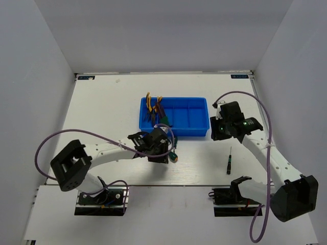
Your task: Sort the tools into containers
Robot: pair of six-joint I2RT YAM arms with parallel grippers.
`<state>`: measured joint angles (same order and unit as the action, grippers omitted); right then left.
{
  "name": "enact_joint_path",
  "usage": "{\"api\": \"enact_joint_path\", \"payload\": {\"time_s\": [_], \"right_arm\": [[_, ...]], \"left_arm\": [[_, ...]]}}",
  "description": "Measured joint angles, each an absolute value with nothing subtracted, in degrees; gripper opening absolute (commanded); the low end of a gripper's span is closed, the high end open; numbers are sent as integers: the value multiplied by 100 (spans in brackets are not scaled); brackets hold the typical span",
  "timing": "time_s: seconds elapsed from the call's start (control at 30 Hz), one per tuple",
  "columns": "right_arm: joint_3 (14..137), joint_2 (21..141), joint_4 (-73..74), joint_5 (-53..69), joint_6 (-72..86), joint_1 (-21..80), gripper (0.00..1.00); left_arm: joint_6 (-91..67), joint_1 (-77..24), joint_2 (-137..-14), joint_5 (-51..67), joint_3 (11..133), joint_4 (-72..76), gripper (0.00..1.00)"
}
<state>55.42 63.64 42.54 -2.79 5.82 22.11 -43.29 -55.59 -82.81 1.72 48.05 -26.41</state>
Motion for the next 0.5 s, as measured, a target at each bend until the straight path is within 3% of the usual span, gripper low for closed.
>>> {"api": "enact_joint_path", "payload": {"time_s": [0.2, 0.27, 0.5], "right_arm": [[5081, 6344, 4390, 69, 674, 2023, 40], [5074, 6318, 4375, 165, 705, 1964, 40], [4890, 6117, 4303, 443, 740, 1822, 43]], "left_arm": [[-4963, -5835, -8814, -257, 5083, -2812, 54], [-5137, -5924, -8823, -405, 5242, -2849, 60], [-5839, -6119, -9043, -950, 6121, -3223, 61]]}}
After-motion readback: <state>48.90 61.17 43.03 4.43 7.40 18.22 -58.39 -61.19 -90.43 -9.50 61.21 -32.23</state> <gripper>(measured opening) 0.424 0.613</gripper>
